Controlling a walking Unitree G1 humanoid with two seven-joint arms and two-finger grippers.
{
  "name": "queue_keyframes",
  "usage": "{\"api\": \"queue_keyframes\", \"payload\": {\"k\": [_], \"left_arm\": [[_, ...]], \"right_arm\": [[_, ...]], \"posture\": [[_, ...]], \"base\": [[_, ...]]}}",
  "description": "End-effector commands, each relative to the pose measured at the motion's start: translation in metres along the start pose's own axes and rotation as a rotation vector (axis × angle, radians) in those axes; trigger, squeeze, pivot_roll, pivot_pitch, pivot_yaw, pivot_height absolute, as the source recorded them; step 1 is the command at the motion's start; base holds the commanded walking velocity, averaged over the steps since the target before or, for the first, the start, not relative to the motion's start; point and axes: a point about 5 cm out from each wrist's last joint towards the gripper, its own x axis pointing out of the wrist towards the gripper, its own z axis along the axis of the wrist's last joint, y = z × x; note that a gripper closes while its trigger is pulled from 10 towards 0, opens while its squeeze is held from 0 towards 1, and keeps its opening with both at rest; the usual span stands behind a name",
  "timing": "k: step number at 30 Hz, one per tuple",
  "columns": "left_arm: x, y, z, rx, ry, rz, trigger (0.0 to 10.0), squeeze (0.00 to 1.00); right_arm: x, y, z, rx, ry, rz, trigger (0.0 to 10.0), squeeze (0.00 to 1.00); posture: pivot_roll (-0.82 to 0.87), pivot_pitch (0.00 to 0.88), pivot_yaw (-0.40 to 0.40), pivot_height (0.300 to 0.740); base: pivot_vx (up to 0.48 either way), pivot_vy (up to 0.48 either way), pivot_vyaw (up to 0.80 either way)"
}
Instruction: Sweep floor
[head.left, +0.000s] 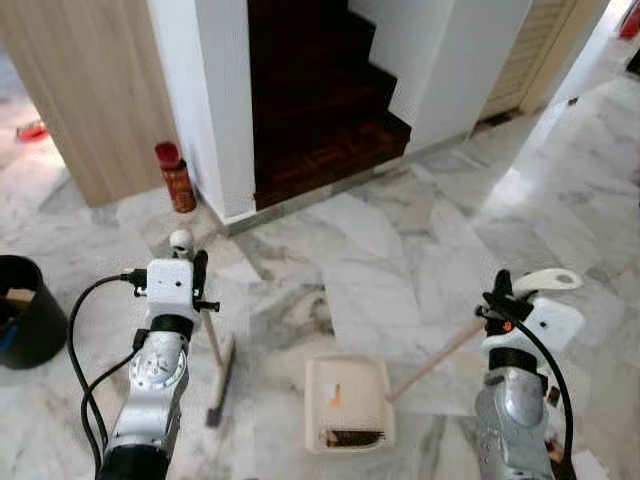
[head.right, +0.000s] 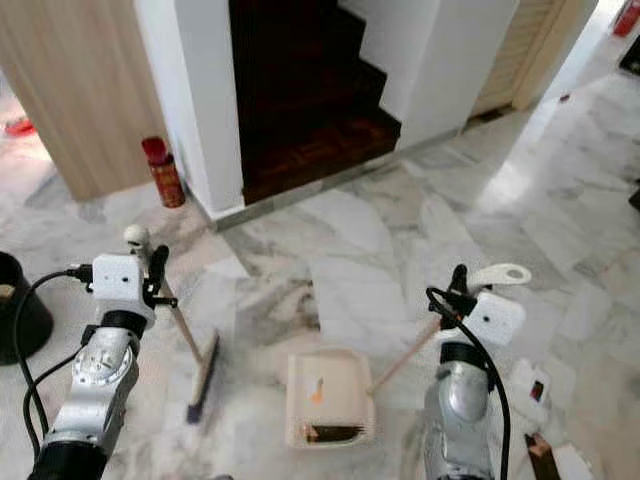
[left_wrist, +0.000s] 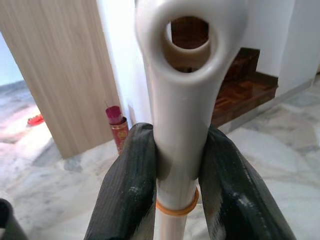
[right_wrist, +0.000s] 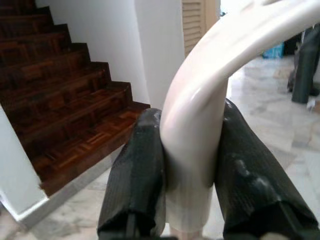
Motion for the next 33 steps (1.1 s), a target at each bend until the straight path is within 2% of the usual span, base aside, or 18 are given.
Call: {"api": "queue_keyframes", "payload": {"k": [1, 33], "left_arm": [[0.0026, -0.0024, 0.0094, 0.0, -0.043, -0.003, 10.0, 0.0], [0.0012, -0.004, 0.0094, -0.004, -0.043, -0.015, 10.0, 0.0]], "right_arm": [[0.0033, -0.0066, 0.0081, 0.004, -0.037, -0.022, 10.0, 0.0], [0.0028, -0.0045, 0.0071, 0.012, -0.034, -0.012, 10.0, 0.0]], "posture": [[0.18, 0.088, -0.075, 0.74], [0.19, 0.072, -0.069, 0.74]], "base": [[0.0, 0.3, 0.0], [0.0, 0.303, 0.0]]}}
